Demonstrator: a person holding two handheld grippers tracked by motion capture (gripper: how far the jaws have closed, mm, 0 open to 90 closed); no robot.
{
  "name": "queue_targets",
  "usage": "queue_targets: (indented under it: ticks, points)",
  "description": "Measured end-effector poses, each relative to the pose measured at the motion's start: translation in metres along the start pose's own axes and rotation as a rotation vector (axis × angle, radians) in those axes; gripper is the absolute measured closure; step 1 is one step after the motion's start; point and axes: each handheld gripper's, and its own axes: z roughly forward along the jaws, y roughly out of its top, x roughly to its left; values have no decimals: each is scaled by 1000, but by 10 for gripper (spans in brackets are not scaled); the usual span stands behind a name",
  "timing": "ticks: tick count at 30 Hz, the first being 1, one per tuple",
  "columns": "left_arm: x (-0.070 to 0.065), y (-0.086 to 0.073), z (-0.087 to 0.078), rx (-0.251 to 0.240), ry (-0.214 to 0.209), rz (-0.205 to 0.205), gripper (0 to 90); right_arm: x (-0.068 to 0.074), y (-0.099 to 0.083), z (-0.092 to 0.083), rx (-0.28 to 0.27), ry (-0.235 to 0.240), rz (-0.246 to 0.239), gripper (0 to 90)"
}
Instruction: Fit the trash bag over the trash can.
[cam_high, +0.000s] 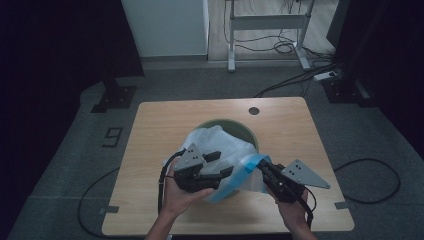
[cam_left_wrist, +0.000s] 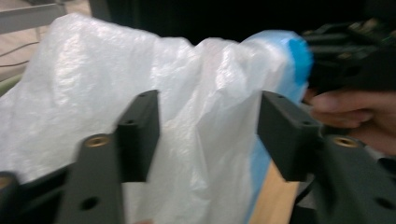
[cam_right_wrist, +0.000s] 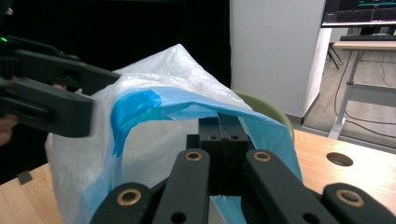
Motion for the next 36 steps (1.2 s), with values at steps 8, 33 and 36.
queue_targets:
  ticks: [8, 33, 36]
  points:
    - [3, -3, -2, -35, -19, -2, 896, 1, -1, 0, 1, 4, -1, 890]
    - [73, 6, -36, -341, 66, -279, 898, -56, 1, -3, 48, -149, -17, 890]
    - [84, 7, -40, -356, 82, -292, 899, -65, 11, 0, 38, -169, -22, 890]
